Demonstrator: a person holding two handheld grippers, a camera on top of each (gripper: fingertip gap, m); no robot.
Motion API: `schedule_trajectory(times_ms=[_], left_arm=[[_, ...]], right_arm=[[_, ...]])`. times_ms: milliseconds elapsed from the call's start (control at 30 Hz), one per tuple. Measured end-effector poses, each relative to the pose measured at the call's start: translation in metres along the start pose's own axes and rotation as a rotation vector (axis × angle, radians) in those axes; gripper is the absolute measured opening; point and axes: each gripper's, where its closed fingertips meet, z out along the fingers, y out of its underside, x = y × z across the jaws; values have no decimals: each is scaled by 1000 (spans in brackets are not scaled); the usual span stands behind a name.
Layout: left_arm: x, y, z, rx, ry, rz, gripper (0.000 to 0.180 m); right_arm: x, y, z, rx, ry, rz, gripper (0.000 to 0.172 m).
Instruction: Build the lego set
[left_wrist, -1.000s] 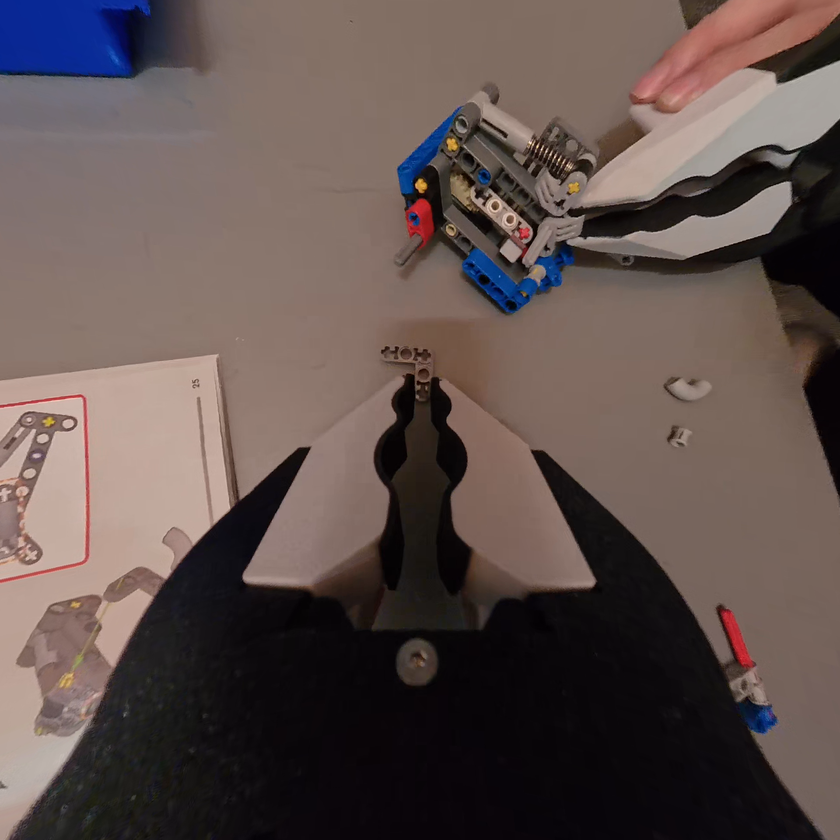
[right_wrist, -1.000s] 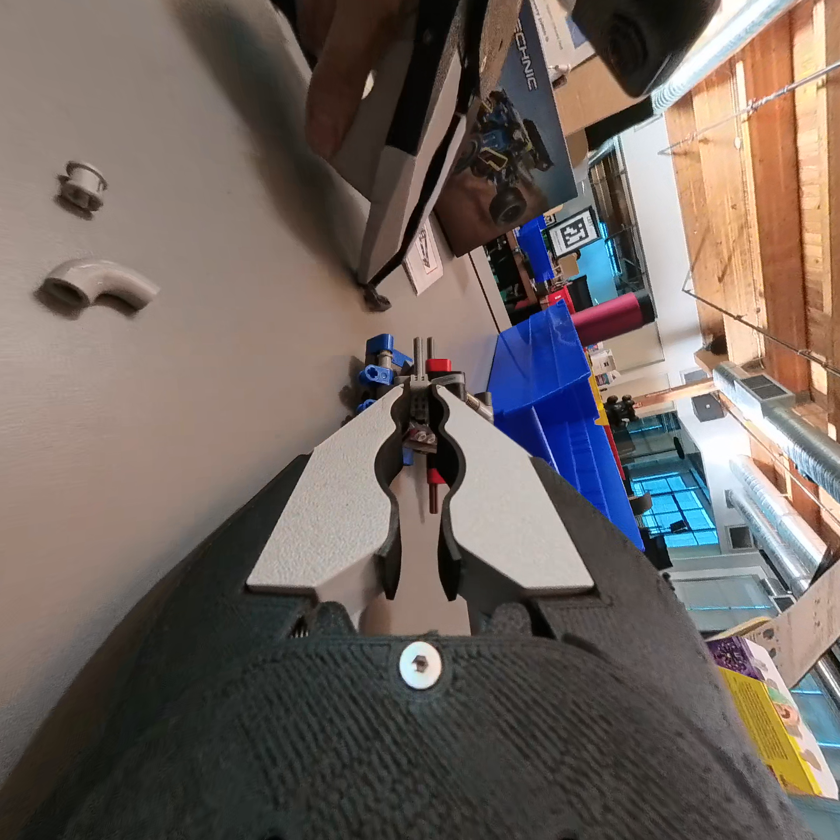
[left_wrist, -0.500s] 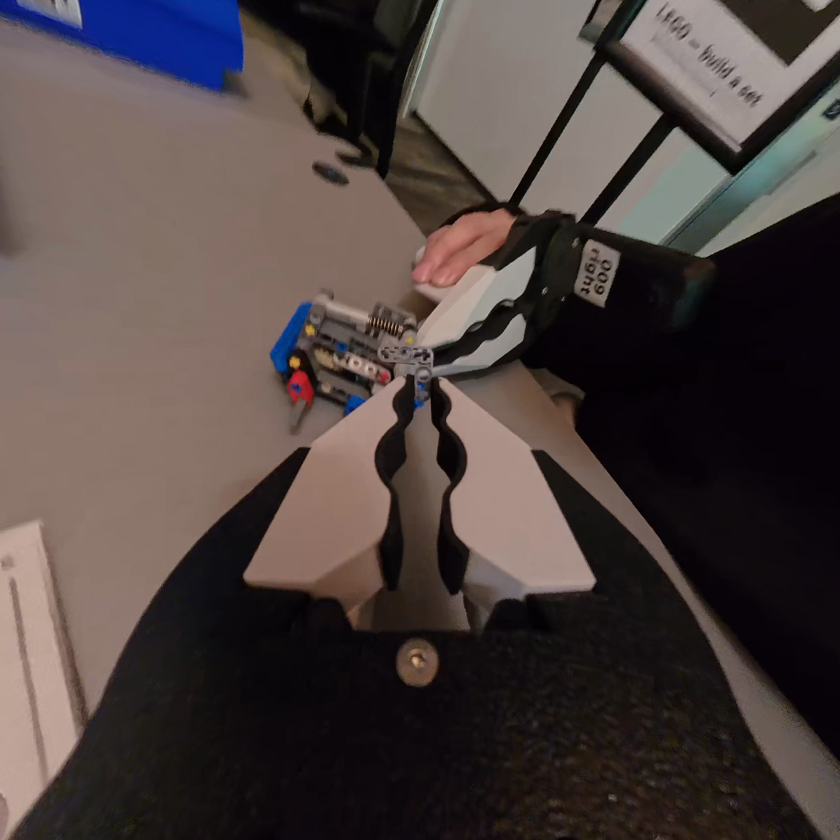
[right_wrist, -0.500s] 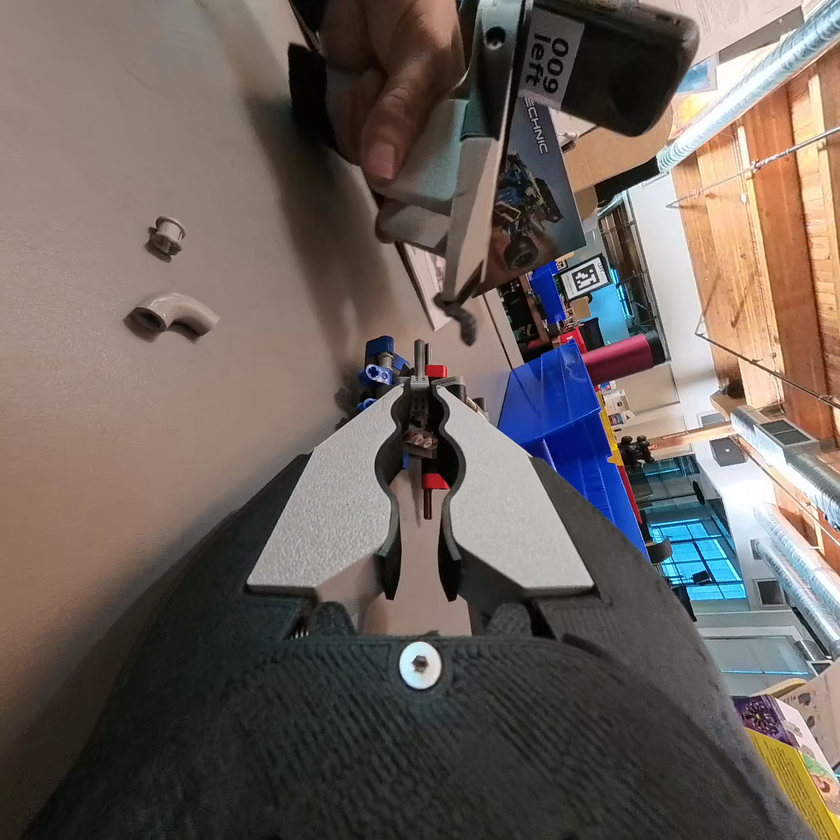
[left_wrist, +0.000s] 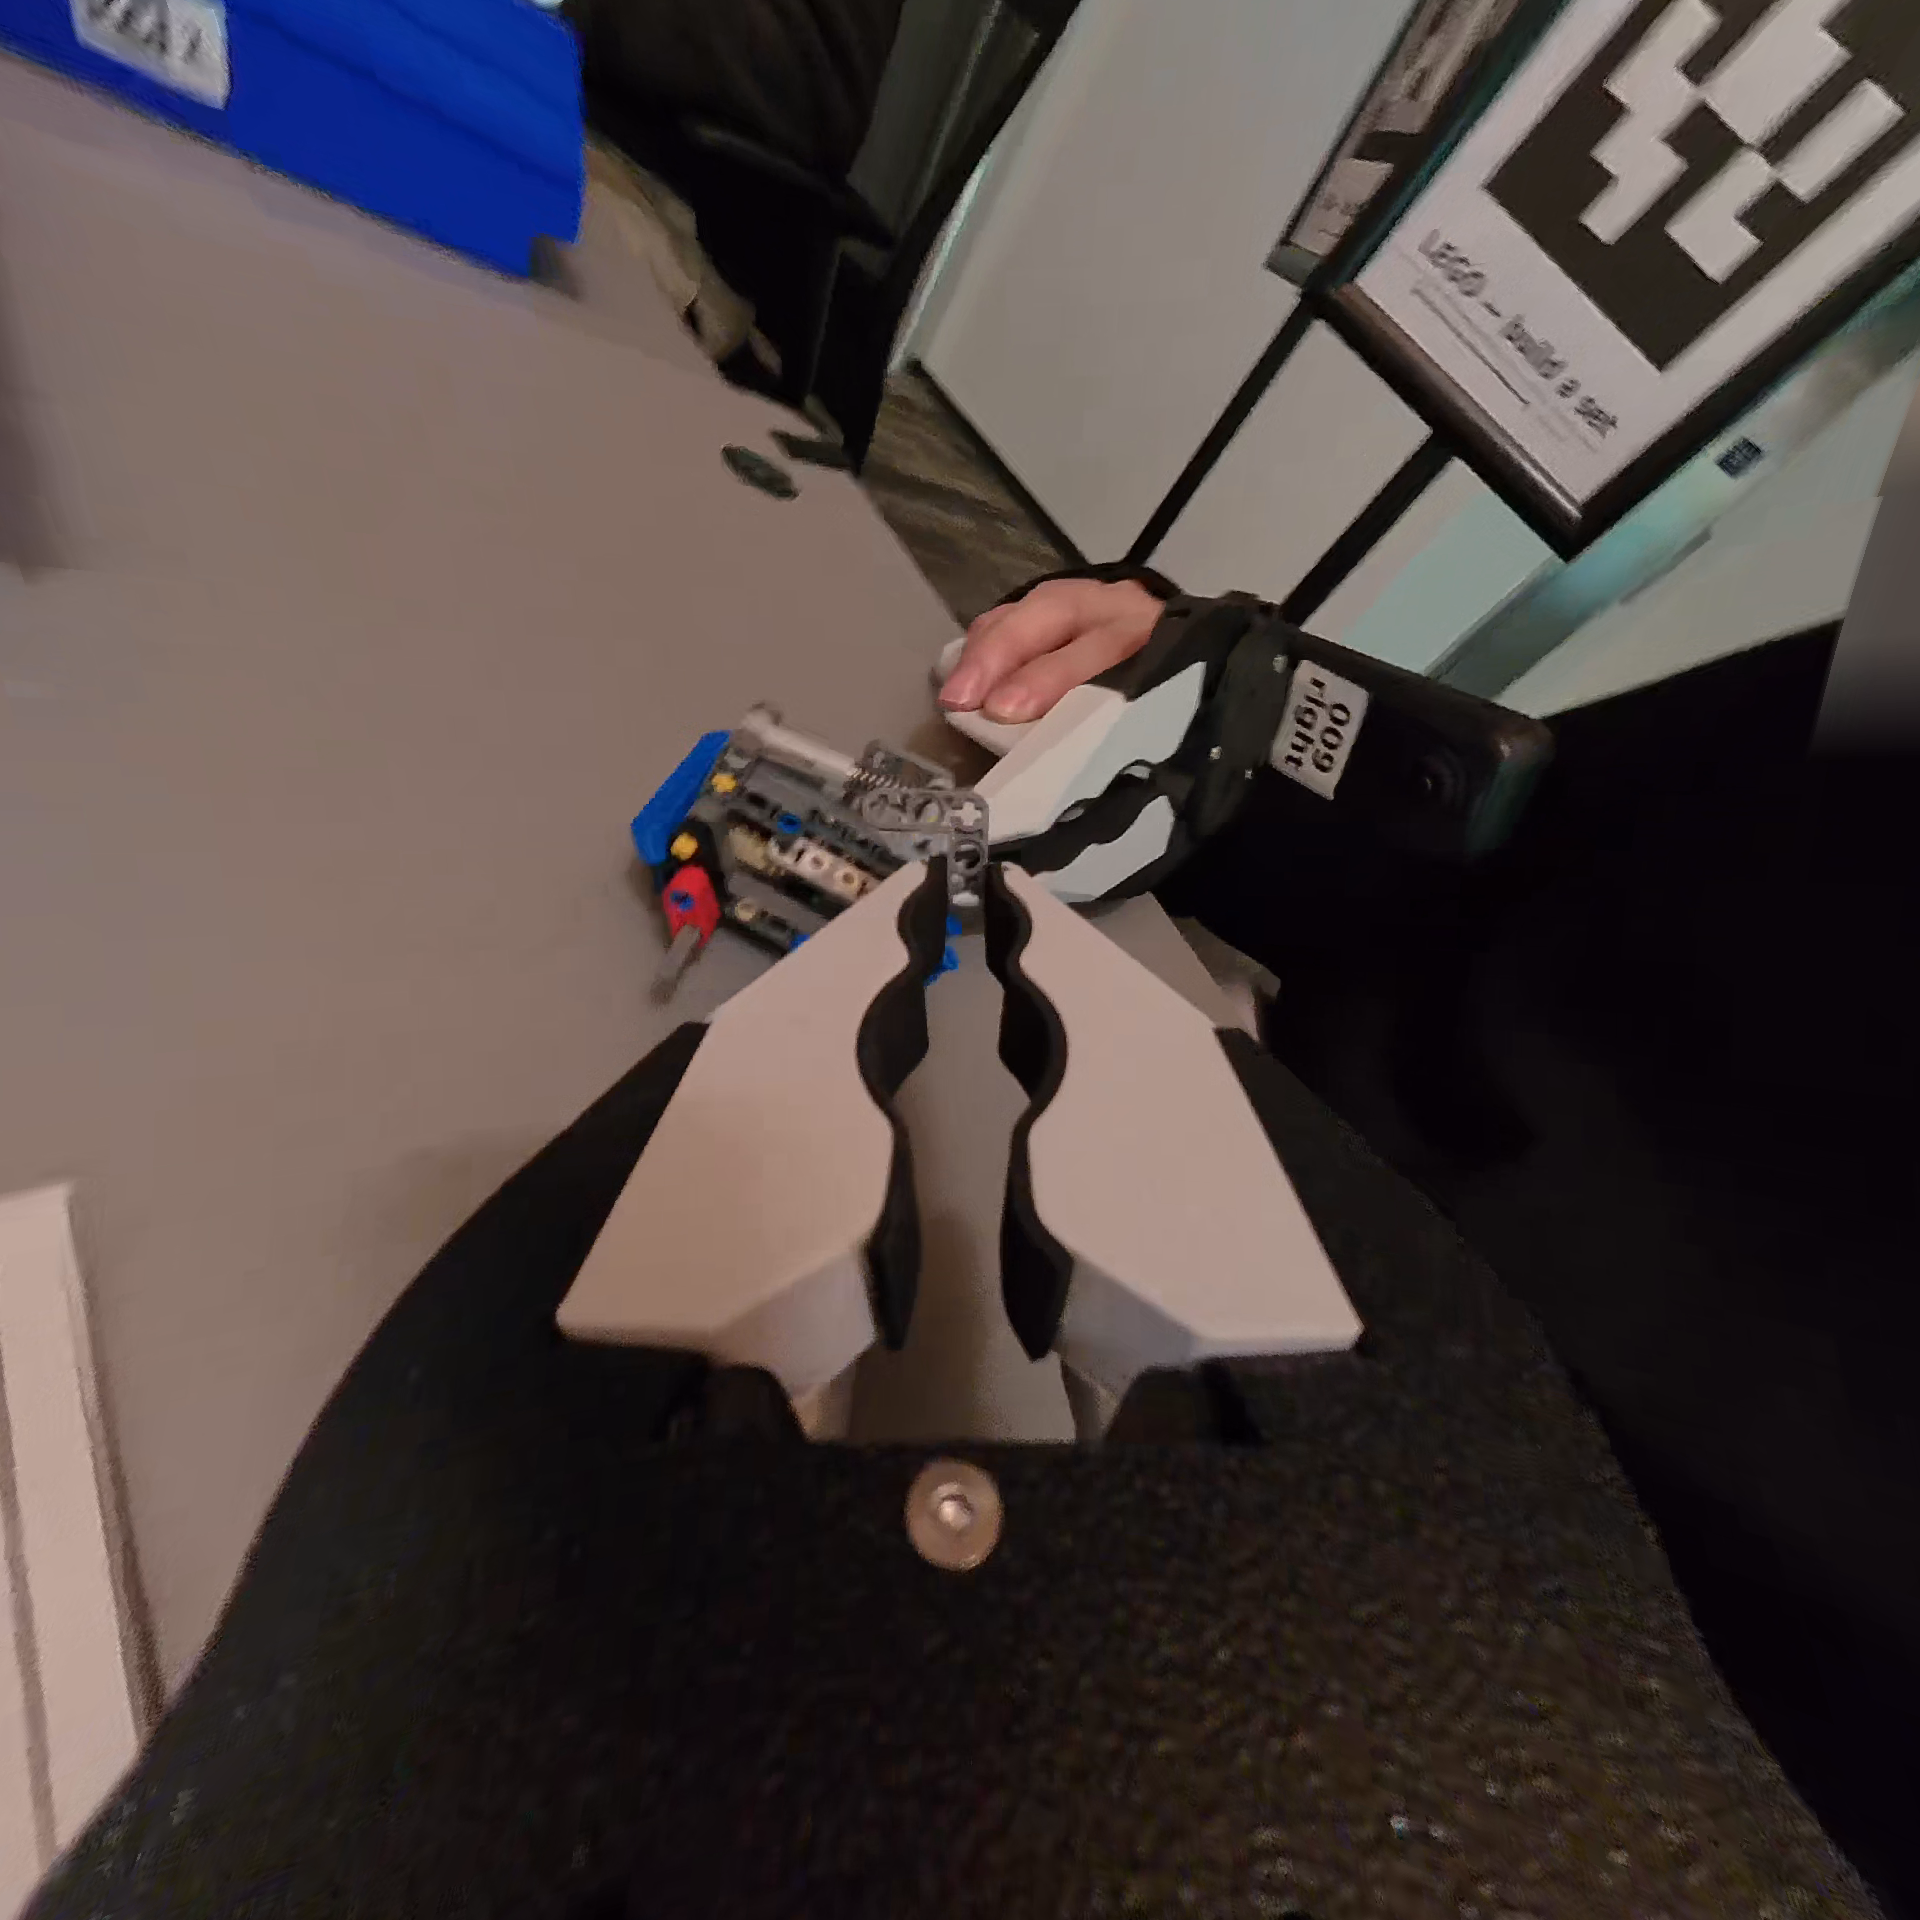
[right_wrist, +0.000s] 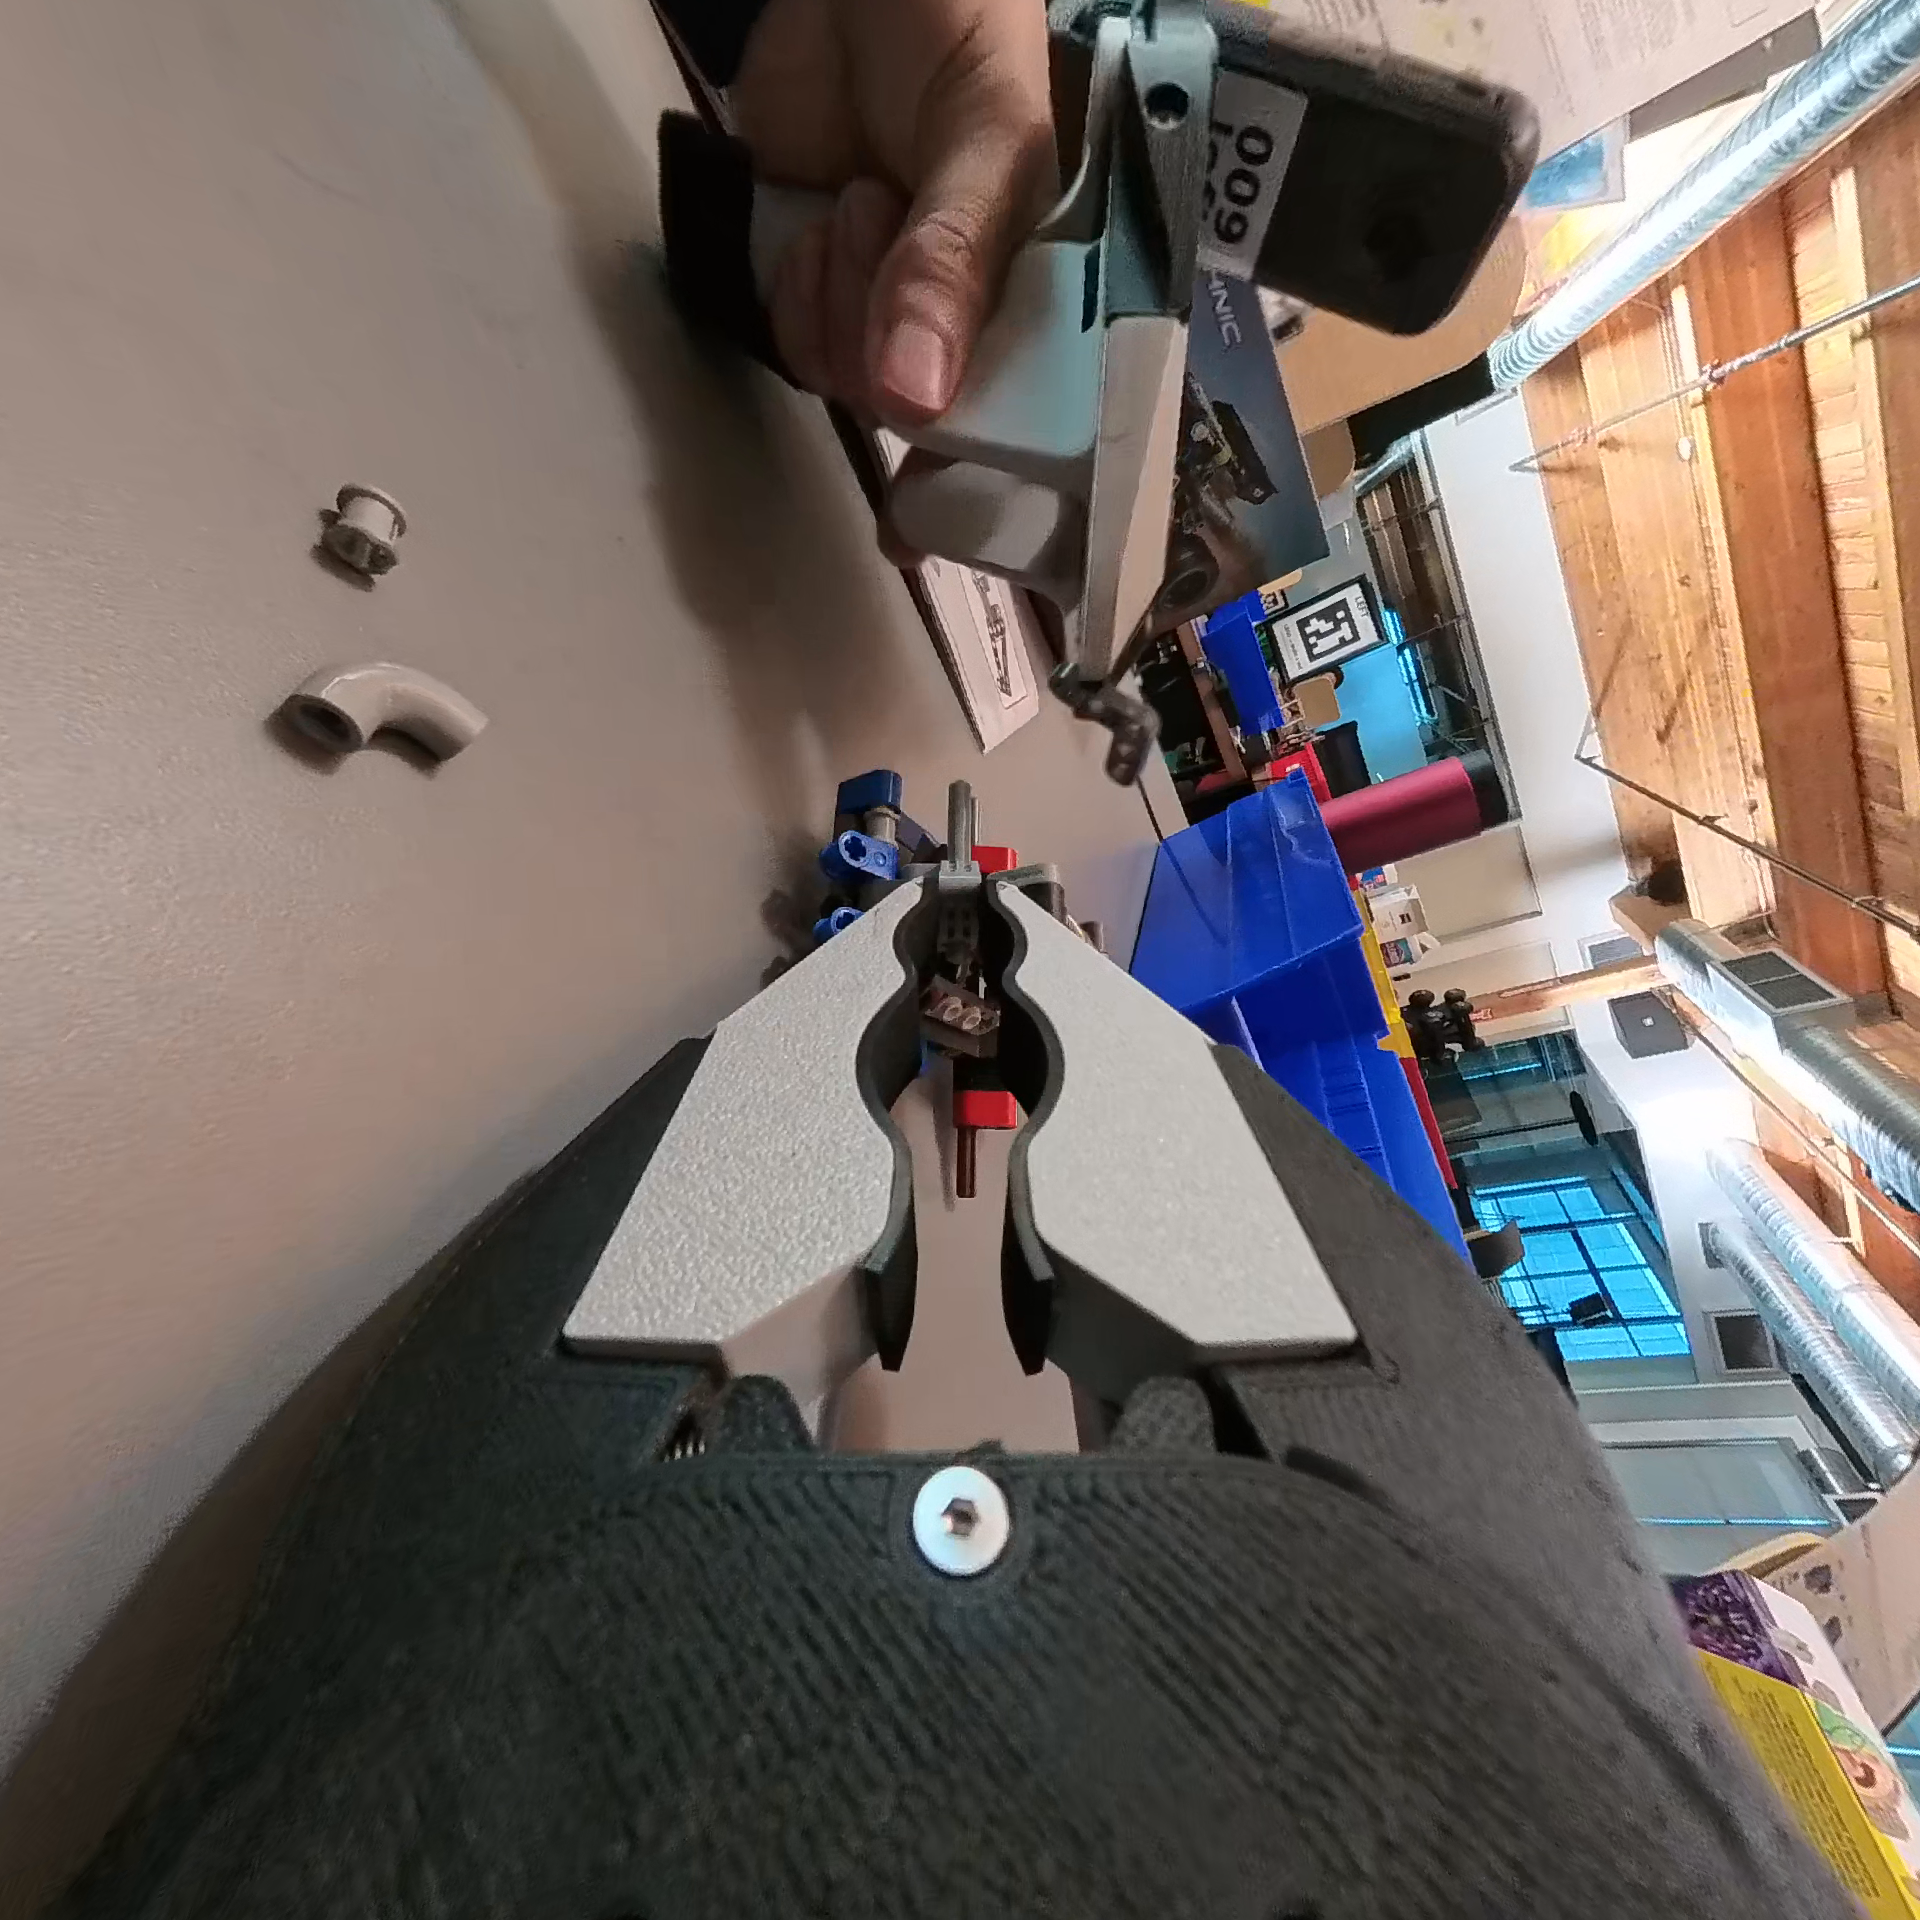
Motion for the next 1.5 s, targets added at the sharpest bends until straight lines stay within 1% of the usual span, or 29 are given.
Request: schedule_trajectory(times_ms=[33,100,133,167,233,267,300,333,400,433,500,567,633,700,800,900,1000,1067,1133,1167,1200,1233,1300,1367,1433,1500], left_arm=[[-3,3,-2,-17,-15,-38,4],[-3,9,-6,-63,-41,-50,4],[-3,15,-9,-112,-75,-46,4],[-4,24,-13,-180,-118,-26,4],[-7,44,-21,-329,-224,52,4],[-10,53,-25,-395,-279,83,4],[-11,60,-28,-451,-322,104,4],[-12,66,-30,-498,-357,119,4],[-15,77,-34,-592,-426,149,4],[-14,78,-34,-614,-444,178,4],[-14,80,-35,-670,-472,207,4],[-14,80,-35,-734,-499,222,4],[-13,81,-35,-815,-514,228,4],[-12,81,-35,-908,-525,235,4],[-13,82,-36,-1051,-543,248,4],[-14,81,-37,-1162,-550,214,4],[-14,82,-37,-1238,-525,217,4],[-14,82,-37,-1251,-504,248,4],[-14,81,-37,-1204,-489,251,4],[-12,81,-35,-1146,-464,221,4],[-7,80,-28,-1039,-412,156,4],[-2,74,-18,-892,-362,78,4],[1,50,-2,-560,-310,-88,4],[7,20,4,-248,-231,-250,4],[13,-3,1,-23,-154,-349,4],[20,-19,-3,133,-74,-405,4]], right_arm=[[0,0,0,0,2,-8,4],[-1,-1,0,6,2,-13,4],[1,-2,-1,12,11,-11,5],[4,-5,-3,30,32,-6,5],[12,-12,-8,90,75,18,16],[15,-15,-11,108,90,35,15],[17,-17,-14,125,87,57,12],[20,-18,-18,134,86,78,12],[28,-21,-29,151,61,111,14],[31,-18,-33,143,20,152,20],[33,-4,-42,97,-88,272,25],[35,28,-49,-31,-135,398,31],[32,55,-59,-129,-152,426,31],[29,69,-66,-165,-159,447,27],[26,76,-67,-162,-170,503,24],[28,78,-66,-163,-168,485,21],[28,76,-65,-151,-179,507,19],[27,76,-66,-147,-187,514,19],[27,77,-68,-151,-196,524,18],[28,78,-70,-152,-194,526,18],[31,78,-71,-152,-186,524,18],[34,77,-73,-148,-176,519,18],[38,71,-75,-120,-168,511,18],[42,62,-74,-86,-155,487,18],[45,58,-72,-79,-139,454,19],[43,54,-70,-78,-146,441,19]])
